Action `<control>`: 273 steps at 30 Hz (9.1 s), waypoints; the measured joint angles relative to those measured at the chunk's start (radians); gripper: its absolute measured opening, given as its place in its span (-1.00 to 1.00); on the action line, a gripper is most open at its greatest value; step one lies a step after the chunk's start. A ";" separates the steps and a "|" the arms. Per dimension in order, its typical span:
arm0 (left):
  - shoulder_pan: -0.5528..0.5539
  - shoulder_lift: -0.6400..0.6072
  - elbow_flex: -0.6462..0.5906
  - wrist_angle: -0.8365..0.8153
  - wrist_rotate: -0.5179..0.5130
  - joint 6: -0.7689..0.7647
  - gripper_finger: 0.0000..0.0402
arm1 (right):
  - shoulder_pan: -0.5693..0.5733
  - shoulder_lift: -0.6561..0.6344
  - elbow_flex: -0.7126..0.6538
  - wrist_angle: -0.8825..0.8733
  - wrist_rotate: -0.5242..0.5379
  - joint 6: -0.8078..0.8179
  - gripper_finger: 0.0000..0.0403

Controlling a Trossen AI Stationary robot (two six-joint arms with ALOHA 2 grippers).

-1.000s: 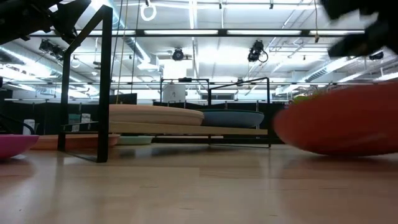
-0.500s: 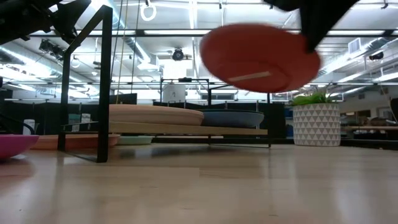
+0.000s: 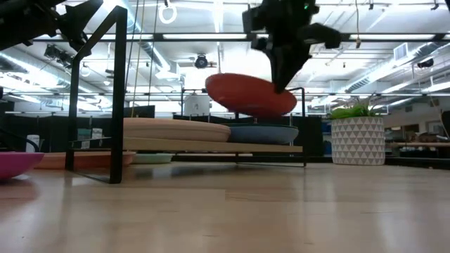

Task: Place and stack plates onto a shelf
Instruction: Stack the orange plate on top of the dark blue plate on the shelf, then stack the light blue plate on top of the light orange plate on the shelf

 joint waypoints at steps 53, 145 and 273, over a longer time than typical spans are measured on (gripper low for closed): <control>0.000 0.000 0.000 0.000 0.000 0.002 -0.27 | 0.106 -0.228 -0.388 0.433 0.030 0.390 -0.65; 1.140 1.397 0.781 -0.907 0.020 -0.032 -0.29 | 0.148 -0.656 -1.369 1.869 0.047 -0.046 -0.65; 0.531 1.711 1.420 -1.493 0.150 0.312 -0.21 | 0.099 -0.655 -1.369 1.912 -0.157 0.013 -0.65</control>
